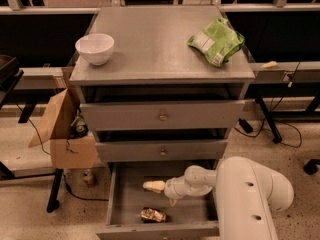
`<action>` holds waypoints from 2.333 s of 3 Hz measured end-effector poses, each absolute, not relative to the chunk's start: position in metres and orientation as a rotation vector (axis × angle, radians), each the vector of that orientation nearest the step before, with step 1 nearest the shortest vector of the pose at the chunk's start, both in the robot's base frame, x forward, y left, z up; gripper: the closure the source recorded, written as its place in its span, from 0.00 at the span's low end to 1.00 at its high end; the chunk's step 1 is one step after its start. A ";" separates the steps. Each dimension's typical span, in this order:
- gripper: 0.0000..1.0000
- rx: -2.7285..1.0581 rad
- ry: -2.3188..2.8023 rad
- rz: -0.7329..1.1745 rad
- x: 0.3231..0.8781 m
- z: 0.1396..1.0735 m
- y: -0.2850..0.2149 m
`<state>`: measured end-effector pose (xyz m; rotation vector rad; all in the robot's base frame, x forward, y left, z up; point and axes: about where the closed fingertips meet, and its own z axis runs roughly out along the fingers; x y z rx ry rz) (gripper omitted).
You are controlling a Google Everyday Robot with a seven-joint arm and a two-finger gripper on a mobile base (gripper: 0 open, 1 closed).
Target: Place orange can into bottom drawer
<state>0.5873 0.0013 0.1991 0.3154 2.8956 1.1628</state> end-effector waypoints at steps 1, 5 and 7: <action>0.00 0.307 2.862 1.234 0.580 0.204 -0.009; 0.00 0.453 2.709 1.018 0.467 0.401 -0.223; 0.00 0.406 2.719 0.966 0.454 0.431 -0.227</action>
Offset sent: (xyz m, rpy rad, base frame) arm -0.0296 -0.1240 0.0767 0.1334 -0.1034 -0.0543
